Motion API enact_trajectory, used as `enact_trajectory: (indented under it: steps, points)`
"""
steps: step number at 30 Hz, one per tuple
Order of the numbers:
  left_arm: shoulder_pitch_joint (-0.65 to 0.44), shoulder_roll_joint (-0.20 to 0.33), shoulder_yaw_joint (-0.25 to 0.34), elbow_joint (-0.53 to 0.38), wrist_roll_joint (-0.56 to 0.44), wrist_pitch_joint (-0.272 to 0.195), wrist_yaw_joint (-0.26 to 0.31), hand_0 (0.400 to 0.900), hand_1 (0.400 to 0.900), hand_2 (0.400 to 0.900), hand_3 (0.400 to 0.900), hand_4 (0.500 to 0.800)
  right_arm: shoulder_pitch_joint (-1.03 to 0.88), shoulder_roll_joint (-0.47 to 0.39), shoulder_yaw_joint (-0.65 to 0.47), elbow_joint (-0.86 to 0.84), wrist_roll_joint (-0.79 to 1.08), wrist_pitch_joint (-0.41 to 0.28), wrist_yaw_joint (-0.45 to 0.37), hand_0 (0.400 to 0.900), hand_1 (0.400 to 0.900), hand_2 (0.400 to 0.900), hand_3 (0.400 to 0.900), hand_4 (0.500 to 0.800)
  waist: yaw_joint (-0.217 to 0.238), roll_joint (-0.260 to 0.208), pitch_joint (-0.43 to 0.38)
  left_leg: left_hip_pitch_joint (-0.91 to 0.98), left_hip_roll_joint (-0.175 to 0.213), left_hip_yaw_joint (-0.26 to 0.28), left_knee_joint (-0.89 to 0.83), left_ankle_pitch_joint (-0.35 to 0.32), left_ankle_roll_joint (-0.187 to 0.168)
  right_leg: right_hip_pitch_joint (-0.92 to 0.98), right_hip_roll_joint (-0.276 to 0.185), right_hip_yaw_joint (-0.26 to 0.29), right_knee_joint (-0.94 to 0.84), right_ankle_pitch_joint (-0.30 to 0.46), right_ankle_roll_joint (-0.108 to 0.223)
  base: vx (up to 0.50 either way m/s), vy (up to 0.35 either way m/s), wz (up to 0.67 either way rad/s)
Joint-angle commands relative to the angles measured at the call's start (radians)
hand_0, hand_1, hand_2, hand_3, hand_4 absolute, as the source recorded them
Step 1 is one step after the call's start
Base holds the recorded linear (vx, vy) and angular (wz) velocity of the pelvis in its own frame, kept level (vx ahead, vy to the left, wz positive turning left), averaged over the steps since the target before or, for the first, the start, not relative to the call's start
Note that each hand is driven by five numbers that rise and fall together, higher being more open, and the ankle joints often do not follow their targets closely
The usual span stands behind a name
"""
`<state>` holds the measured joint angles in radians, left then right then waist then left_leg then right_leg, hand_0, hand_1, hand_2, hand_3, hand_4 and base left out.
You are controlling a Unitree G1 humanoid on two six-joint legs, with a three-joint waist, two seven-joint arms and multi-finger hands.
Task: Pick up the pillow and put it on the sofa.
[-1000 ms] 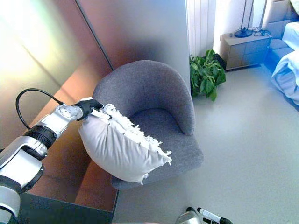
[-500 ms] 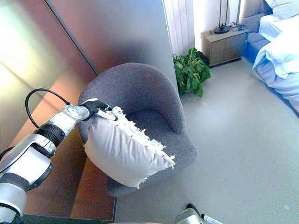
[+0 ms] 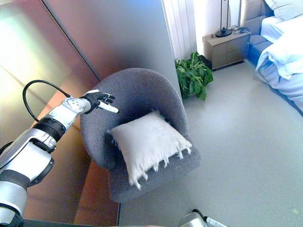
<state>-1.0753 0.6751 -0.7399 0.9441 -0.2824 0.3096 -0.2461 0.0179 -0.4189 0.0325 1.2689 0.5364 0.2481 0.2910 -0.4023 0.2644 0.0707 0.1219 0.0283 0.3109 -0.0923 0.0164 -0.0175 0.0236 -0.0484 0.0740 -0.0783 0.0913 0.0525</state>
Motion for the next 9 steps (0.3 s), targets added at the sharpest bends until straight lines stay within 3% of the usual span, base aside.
enact_trajectory:
  steps: [1, 9]
  points:
    - [-0.163, 0.078, 0.083, 0.08, -0.002, -0.046, 0.053, 0.9, 0.9, 0.9, 0.9, 0.8, 0.016, 0.013, 0.021, 0.044, 0.005, -0.015, 0.013, 0.9, 0.9, 0.9, 0.9, 0.8, 0.037, -0.034, -0.074, 0.03, -0.045, 0.007, 0.076, -0.102, -0.014, 0.009, 0.011, -0.045, 0.035, -0.08, 0.085, -0.01, -0.007, 0.06]
    - [-0.106, 0.076, 0.107, -0.02, -0.042, -0.096, 0.038, 0.9, 0.9, 0.9, 0.9, 0.8, 0.001, 0.034, 0.049, 0.022, 0.006, -0.029, 0.005, 0.9, 0.9, 0.9, 0.9, 0.8, 0.08, -0.066, -0.082, 0.03, -0.044, -0.024, 0.074, -0.102, -0.012, 0.021, 0.006, -0.078, 0.033, -0.081, 0.08, -0.04, 0.008, 0.06]
